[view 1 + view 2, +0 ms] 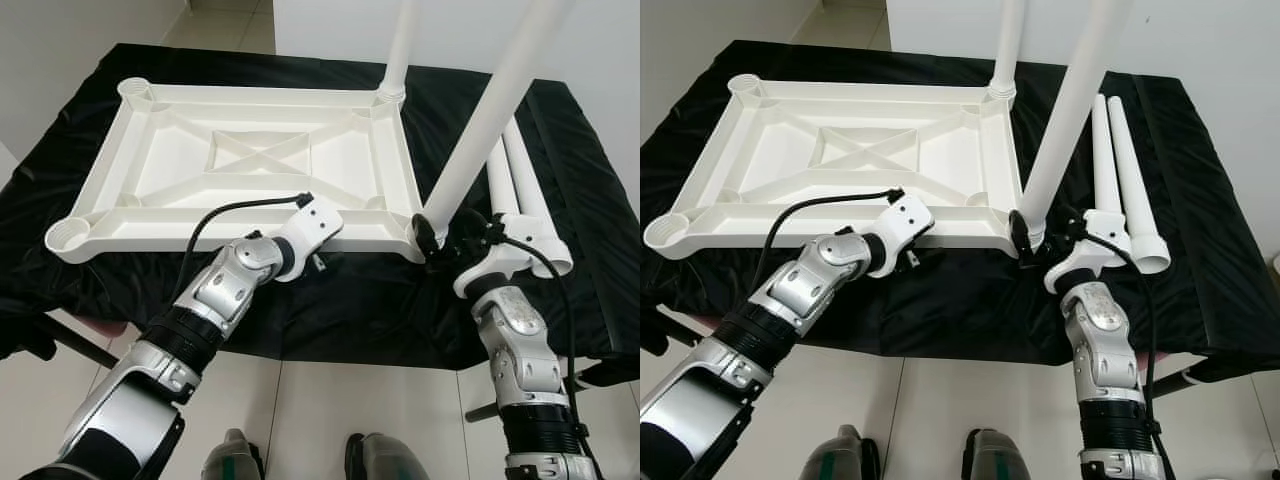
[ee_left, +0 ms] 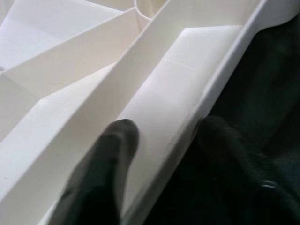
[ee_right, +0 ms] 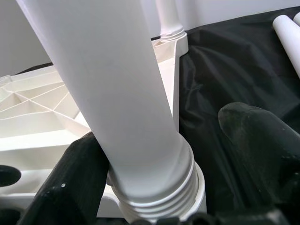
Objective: Building children table
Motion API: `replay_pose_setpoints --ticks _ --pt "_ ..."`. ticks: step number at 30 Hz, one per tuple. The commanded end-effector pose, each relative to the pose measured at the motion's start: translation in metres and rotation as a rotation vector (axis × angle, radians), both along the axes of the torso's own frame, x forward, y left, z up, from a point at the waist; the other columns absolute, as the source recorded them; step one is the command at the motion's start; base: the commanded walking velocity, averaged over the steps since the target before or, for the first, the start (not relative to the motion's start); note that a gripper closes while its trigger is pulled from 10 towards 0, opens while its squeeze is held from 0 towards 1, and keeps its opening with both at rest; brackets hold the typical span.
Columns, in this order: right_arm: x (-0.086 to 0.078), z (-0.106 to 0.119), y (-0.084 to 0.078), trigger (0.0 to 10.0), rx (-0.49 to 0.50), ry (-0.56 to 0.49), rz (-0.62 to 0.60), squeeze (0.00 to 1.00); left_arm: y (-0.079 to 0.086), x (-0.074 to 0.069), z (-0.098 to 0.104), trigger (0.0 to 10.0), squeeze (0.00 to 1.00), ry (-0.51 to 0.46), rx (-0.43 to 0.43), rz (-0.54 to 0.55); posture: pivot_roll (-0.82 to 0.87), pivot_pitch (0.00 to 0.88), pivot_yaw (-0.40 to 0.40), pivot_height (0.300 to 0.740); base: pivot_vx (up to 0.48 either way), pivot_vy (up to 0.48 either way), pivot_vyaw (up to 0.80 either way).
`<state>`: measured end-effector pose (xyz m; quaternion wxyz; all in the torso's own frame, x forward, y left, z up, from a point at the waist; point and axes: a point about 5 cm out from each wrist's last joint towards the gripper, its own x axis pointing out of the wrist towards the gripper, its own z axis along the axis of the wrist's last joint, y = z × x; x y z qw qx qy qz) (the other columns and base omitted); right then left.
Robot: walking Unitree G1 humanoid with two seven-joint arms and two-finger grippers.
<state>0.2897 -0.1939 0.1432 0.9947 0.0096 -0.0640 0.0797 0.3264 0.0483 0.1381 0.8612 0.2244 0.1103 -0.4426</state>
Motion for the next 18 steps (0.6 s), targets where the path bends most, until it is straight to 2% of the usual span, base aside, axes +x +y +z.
replay_pose_setpoints --ticks 1,10,12,14,18 --pt "0.000 -0.001 -0.006 10.0 0.009 0.001 -0.027 0.00 -0.004 -0.008 -0.005 0.0 0.00 0.098 -0.005 -0.128 -0.10 0.062 0.038 0.740 0.000 0.000 0.00" --pt "0.002 0.002 -0.008 10.0 0.001 -0.007 -0.029 0.00 0.004 -0.015 -0.003 0.0 0.00 0.119 0.003 -0.191 -0.09 0.067 0.037 0.740 0.000 0.000 0.00" --pt "0.003 0.003 -0.009 10.0 -0.003 -0.010 -0.027 0.00 0.009 -0.023 -0.004 0.0 0.00 0.129 0.007 -0.235 -0.09 0.069 0.035 0.740 0.000 0.000 0.00" --pt "0.003 0.003 -0.009 10.0 -0.003 -0.010 -0.027 0.00 0.009 -0.023 -0.004 0.0 0.00 0.129 0.007 -0.235 -0.09 0.069 0.035 0.740 0.000 0.000 0.00" --pt "0.005 0.005 -0.010 10.0 -0.012 -0.016 -0.021 0.00 0.025 -0.038 -0.008 0.0 0.00 0.156 0.025 -0.303 -0.08 0.076 0.027 0.740 0.000 0.000 0.00"
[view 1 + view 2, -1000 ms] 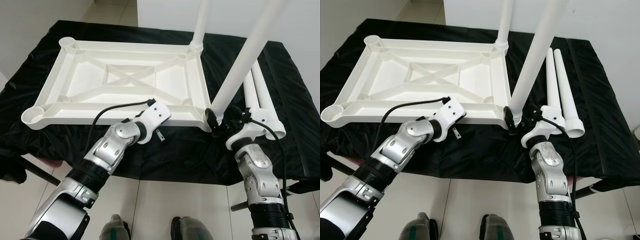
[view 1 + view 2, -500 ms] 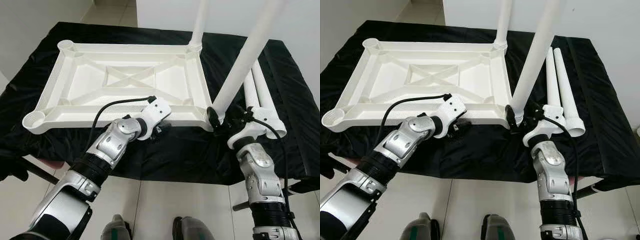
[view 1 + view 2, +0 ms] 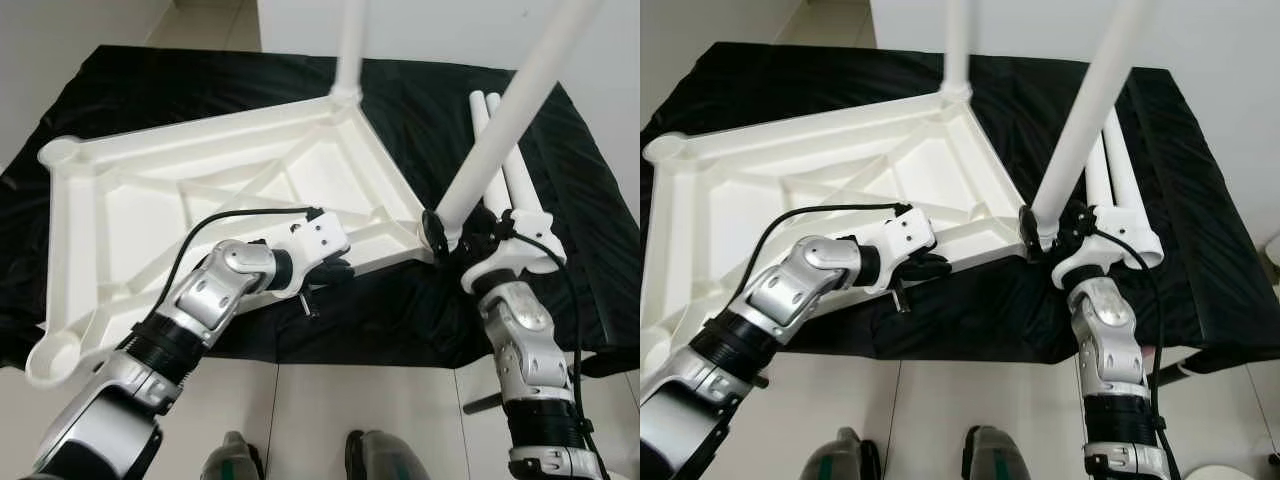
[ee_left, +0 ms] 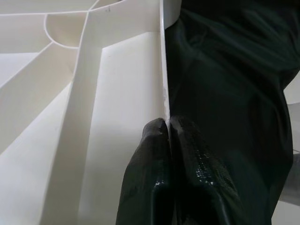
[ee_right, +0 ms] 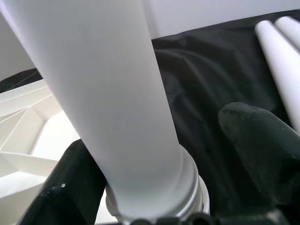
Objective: Building children table
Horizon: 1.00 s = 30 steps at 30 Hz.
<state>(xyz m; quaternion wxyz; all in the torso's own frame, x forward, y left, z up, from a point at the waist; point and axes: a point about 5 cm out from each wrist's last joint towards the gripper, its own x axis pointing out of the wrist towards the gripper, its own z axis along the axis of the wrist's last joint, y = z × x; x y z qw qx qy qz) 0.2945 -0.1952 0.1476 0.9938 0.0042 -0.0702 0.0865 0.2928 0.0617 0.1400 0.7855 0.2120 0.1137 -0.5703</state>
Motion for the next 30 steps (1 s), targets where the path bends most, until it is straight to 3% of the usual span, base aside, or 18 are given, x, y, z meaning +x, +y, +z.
replay_pose_setpoints --ticks 1,11,15,16,19,20,25,26,30 --pt "0.001 0.001 -0.009 10.0 -0.003 -0.003 -0.033 0.00 0.015 -0.006 -0.011 0.0 0.00 0.060 0.051 -0.026 -0.08 0.076 0.027 0.740 0.000 0.000 0.00" --pt "0.002 0.002 -0.011 10.0 -0.014 -0.003 -0.025 0.00 0.048 -0.016 -0.008 0.0 0.00 0.064 0.091 -0.027 -0.08 0.081 0.014 0.740 0.000 0.000 0.00" --pt "0.003 0.001 -0.010 10.0 -0.017 0.000 -0.015 0.00 0.051 -0.020 -0.007 0.0 0.00 0.037 0.109 -0.046 -0.07 0.082 0.009 0.740 0.000 0.000 0.00" --pt "0.004 0.001 -0.010 10.0 -0.019 0.001 -0.011 0.00 0.049 -0.019 -0.007 10.0 0.00 0.026 0.109 -0.042 -0.07 0.080 0.007 0.740 0.000 0.000 0.00" --pt "0.005 0.002 -0.009 10.0 -0.020 0.000 -0.004 0.00 0.039 -0.014 -0.002 10.0 0.02 0.029 0.058 -0.008 -0.07 0.082 0.005 0.740 0.000 0.000 0.00" --pt "0.005 0.002 -0.009 10.0 -0.021 0.000 0.001 0.00 0.035 -0.013 0.000 10.0 1.00 0.035 0.034 -0.007 -0.07 0.082 0.005 0.740 0.000 0.000 0.00" --pt "0.005 0.002 -0.008 10.0 -0.021 0.002 0.015 0.00 0.024 -0.009 0.008 10.0 1.00 0.010 0.007 0.007 -0.08 0.080 0.001 0.740 0.000 0.000 0.00" --pt "0.005 0.002 -0.008 10.0 -0.019 0.003 0.017 0.00 0.017 -0.007 0.012 10.0 0.00 0.006 -0.019 0.019 -0.08 0.077 -0.001 0.740 0.000 0.000 0.00" --pt "0.007 0.003 -0.006 10.0 -0.016 0.003 0.031 0.00 -0.001 -0.003 0.024 10.0 0.00 -0.016 -0.093 0.033 -0.08 0.072 -0.006 0.740 0.000 0.000 0.00"
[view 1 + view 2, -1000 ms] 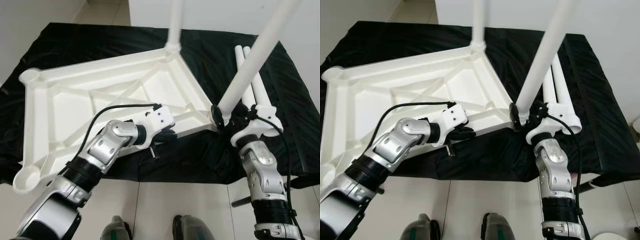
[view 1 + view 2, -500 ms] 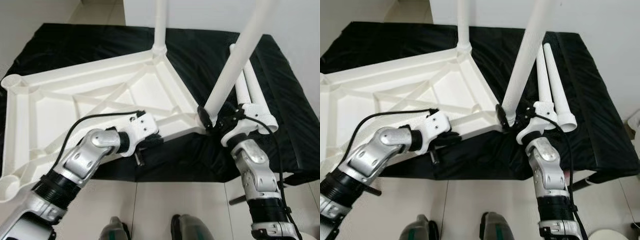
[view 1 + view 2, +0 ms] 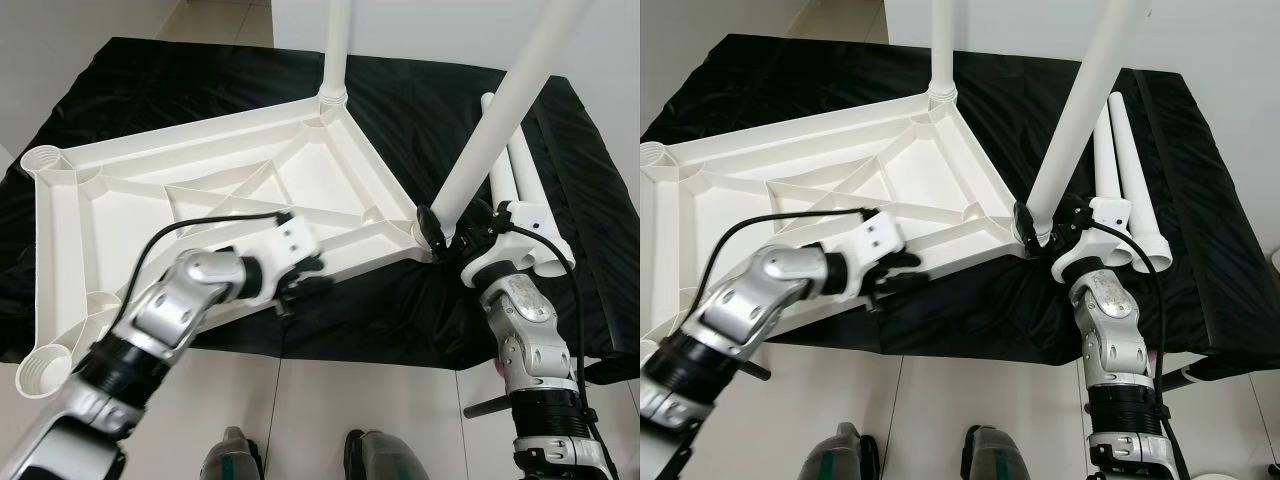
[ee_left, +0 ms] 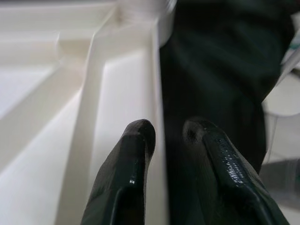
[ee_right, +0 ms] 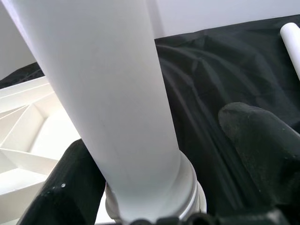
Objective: Building children table
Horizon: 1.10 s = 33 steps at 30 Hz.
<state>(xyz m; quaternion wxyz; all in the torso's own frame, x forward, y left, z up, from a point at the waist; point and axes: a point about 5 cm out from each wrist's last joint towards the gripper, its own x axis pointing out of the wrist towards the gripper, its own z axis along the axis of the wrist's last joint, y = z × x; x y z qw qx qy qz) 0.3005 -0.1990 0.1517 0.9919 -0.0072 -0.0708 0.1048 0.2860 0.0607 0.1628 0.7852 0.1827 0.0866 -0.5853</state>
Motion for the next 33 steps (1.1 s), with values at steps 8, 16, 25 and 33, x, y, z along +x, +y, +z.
replay_pose_setpoints --ticks 8,16,25,33 --pt "0.003 0.000 0.005 10.0 0.013 0.010 0.047 0.00 -0.017 0.007 0.009 10.0 0.00 -0.042 -0.055 0.070 -0.08 0.064 -0.014 0.740 0.000 0.000 0.00" --pt "0.000 -0.001 0.008 10.0 -0.001 0.028 0.150 0.00 -0.040 0.011 0.014 10.0 0.00 -0.043 -0.076 0.092 -0.08 0.056 -0.014 0.740 0.000 0.000 0.00" --pt "-0.003 -0.001 -0.006 10.0 -0.022 0.043 0.187 0.00 -0.055 0.022 0.010 10.0 0.00 -0.037 -0.067 0.185 -0.10 0.050 -0.008 0.740 0.000 0.000 0.00" --pt "0.001 0.007 -0.010 10.0 -0.027 0.018 0.193 0.00 -0.069 0.030 -0.004 10.0 0.00 -0.042 0.001 0.276 -0.10 0.042 -0.009 0.740 0.000 0.000 0.00"
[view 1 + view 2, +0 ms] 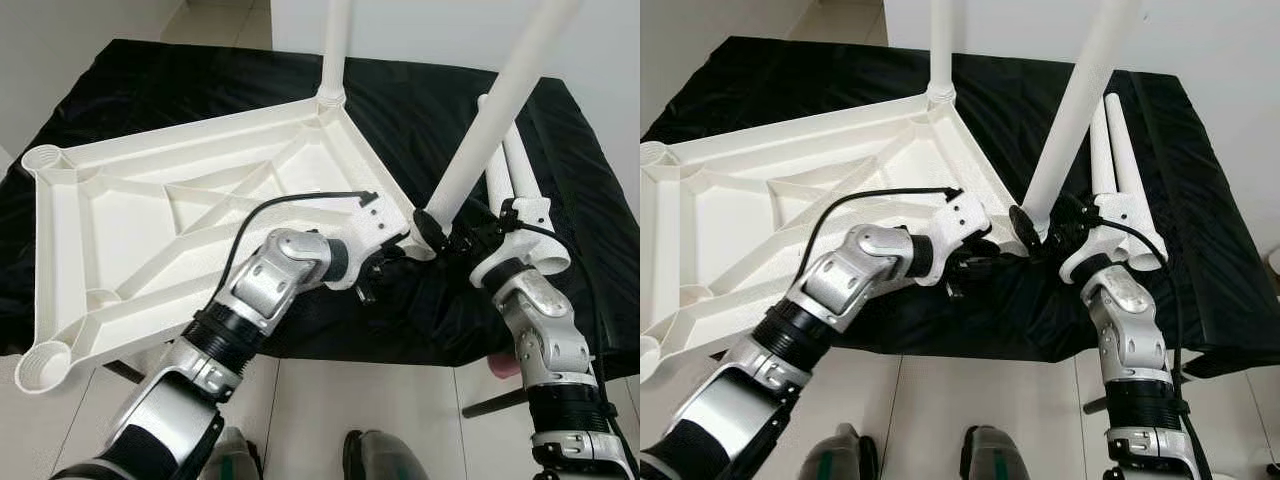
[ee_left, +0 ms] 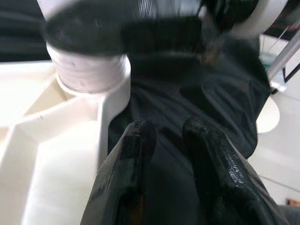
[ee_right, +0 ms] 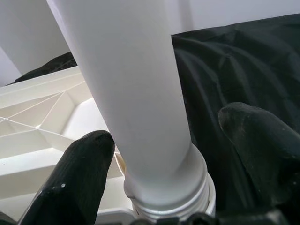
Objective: Building children table
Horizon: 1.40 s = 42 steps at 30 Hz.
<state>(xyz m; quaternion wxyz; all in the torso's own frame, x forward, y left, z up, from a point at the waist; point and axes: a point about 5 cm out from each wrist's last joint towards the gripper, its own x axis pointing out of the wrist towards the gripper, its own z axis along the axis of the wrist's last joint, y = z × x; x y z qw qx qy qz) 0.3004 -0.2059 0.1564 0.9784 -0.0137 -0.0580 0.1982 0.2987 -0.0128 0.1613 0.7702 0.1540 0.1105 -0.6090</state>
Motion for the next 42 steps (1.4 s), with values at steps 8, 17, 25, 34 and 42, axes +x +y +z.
replay_pose_setpoints --ticks 8,17,25,34,42 --pt "0.002 0.005 -0.001 10.0 0.011 -0.012 0.022 0.00 0.006 0.029 -0.007 10.0 0.00 -0.138 0.067 0.443 -0.10 0.050 -0.008 0.740 0.000 0.000 0.00" --pt "-0.001 0.002 0.000 10.0 0.023 0.003 0.057 0.00 0.007 0.030 0.016 10.0 1.00 -0.134 -0.031 0.401 -0.10 0.057 -0.006 0.740 0.000 0.000 0.00" --pt "-0.011 -0.005 -0.016 10.0 0.039 0.026 -0.013 0.00 -0.003 0.019 0.023 10.0 0.00 -0.162 -0.068 0.320 -0.10 0.063 -0.007 0.740 0.000 0.000 0.00" --pt "-0.034 -0.017 -0.024 10.0 0.047 0.071 -0.023 0.00 -0.006 0.017 0.018 10.0 0.00 -0.152 -0.056 0.303 -0.11 0.074 0.002 0.740 0.000 0.000 0.00" --pt "-0.040 -0.015 -0.028 10.0 0.037 0.064 -0.037 0.00 -0.009 0.021 0.003 10.0 0.00 -0.144 0.008 0.339 -0.13 0.082 0.016 0.740 0.000 0.000 0.00"
